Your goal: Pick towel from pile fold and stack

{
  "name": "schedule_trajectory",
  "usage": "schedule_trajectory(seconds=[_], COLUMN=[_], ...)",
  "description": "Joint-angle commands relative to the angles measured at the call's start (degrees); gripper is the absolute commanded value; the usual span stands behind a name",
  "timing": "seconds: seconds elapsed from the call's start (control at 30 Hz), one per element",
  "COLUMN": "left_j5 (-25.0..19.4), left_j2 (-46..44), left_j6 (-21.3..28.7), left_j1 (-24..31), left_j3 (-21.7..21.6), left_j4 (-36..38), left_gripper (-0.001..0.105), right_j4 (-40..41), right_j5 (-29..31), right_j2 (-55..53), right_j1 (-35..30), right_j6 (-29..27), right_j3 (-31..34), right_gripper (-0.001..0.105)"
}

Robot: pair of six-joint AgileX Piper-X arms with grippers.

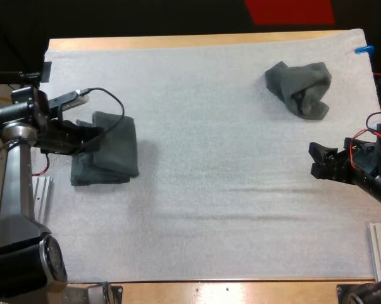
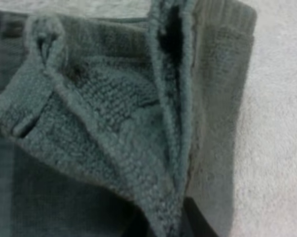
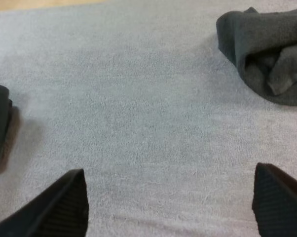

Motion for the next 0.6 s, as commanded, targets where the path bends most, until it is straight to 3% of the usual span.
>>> schedule_trajectory(seconds=[0.0, 0.33, 0.43, 0.57], left_j5=[-0.2, -0.4, -2.1, -6.6], left_j2=[-0.9, -0.9, -0.9, -0.9], left_j6=[0.5, 4.7, 5.7, 6.9], left_j1=[0.6, 2.6, 2.6, 2.6], left_j3=[-0.3, 0.1, 0.1, 0.1], left_j4=[0.2, -1.1, -1.1, -1.1], left_gripper=[0.0, 0.003, 0.012, 0.04], right_j4=[-0.4, -0.4, -0.4, -0.4], right_j5=[-0.6, -0.6, -0.6, -1.6], right_j2=[-0.1, -0.1, -0.1, -0.1], right_j1=[-0.1, -0.1, -0.1, -0.1], right_j6=[0.4, 2.1, 2.1, 2.1], right_j3=[0.0, 0.0, 0.0, 0.0], right_gripper=[0.067, 0.067, 0.067, 0.067])
